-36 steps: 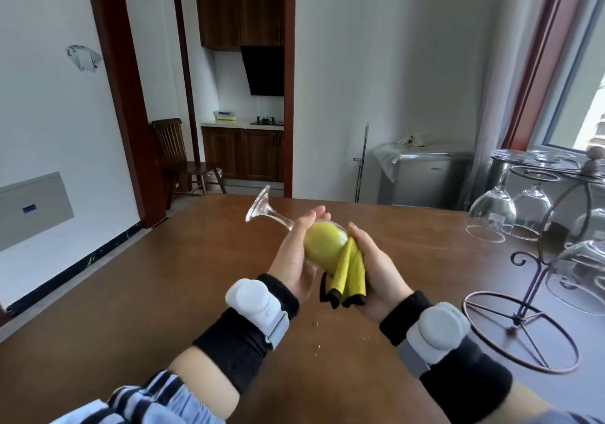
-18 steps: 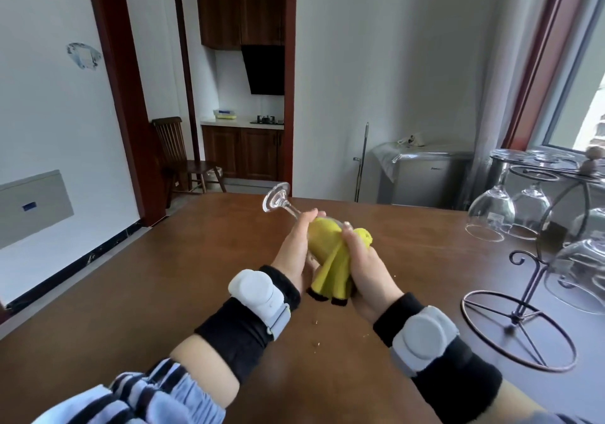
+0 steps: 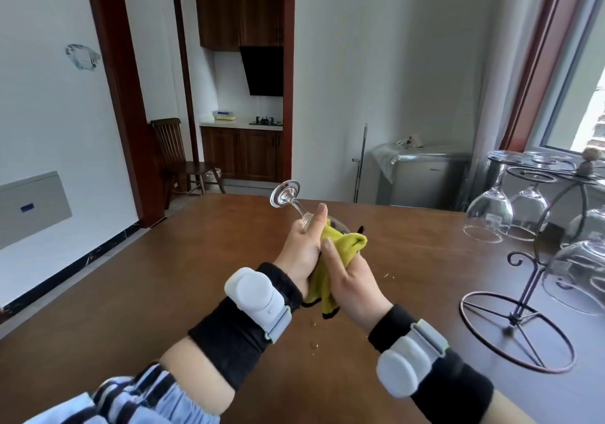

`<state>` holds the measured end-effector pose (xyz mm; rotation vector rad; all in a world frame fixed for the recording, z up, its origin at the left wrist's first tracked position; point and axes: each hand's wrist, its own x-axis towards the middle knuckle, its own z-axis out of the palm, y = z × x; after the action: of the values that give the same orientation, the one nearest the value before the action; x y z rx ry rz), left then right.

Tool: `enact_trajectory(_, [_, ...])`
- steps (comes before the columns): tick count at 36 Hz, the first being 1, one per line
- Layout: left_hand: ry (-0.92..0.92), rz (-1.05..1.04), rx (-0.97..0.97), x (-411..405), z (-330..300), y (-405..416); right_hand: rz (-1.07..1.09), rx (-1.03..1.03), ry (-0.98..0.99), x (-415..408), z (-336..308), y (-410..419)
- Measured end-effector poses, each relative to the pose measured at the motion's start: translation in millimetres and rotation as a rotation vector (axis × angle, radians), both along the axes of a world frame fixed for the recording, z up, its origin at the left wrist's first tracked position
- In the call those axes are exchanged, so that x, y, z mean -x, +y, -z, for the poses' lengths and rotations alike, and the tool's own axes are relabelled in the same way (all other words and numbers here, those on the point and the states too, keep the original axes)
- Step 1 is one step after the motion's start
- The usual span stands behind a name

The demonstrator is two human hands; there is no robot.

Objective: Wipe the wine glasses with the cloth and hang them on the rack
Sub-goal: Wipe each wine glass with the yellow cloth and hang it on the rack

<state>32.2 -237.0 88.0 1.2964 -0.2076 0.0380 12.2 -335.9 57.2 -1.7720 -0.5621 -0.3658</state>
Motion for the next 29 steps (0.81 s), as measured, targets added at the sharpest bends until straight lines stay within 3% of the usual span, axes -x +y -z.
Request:
enact_trajectory(2, [0.025, 0.004, -0.045, 0.7, -2.7, -0.1, 0.179, 0.347, -0.192, -5.7, 7.4, -7.0])
enact_trajectory(4, [0.096, -0.003, -0.064, -0.7, -6.2, 1.8, 0.234, 0.411, -0.221, -11.2, 11.3, -12.1])
enact_trajectory(9, [0.161, 0.027, -0.027, 0.3, -4.9, 2.5, -0.050, -0.237, 0.252, -1.2, -11.9, -9.6])
enact_trajectory(12, [0.177, 0.086, 0.178, 0.8, -6.4, 5.0, -0.146, -0.560, 0.569, 0.1, -20.5, -15.1])
enact_trajectory(14, [0.130, 0.079, 0.283, 0.2, -8.4, 5.5, -0.240, -0.693, 0.693, 1.0, -21.6, -15.2])
enact_trajectory(17, [0.059, 0.034, 0.276, 0.9, -9.7, 4.2, -0.267, -0.681, 0.631, 2.6, -20.8, -7.7])
enact_trajectory(20, [0.091, -0.021, 0.265, -0.8, -10.1, 5.0, -0.247, -0.432, 0.360, 4.7, -21.0, 0.6])
enact_trajectory(23, [0.164, -0.005, 0.211, 2.0, -11.1, 7.0, -0.150, -0.001, -0.001, 0.5, -10.8, 0.2])
enact_trajectory(26, [0.179, -0.045, 0.133, 2.7, -9.9, 7.8, 0.077, 0.597, -0.362, -10.4, -3.1, -13.2])
enact_trajectory(29, [0.224, -0.097, 0.073, 0.1, -9.2, 7.9, 0.258, 0.907, -0.667, -19.0, 1.5, -23.5])
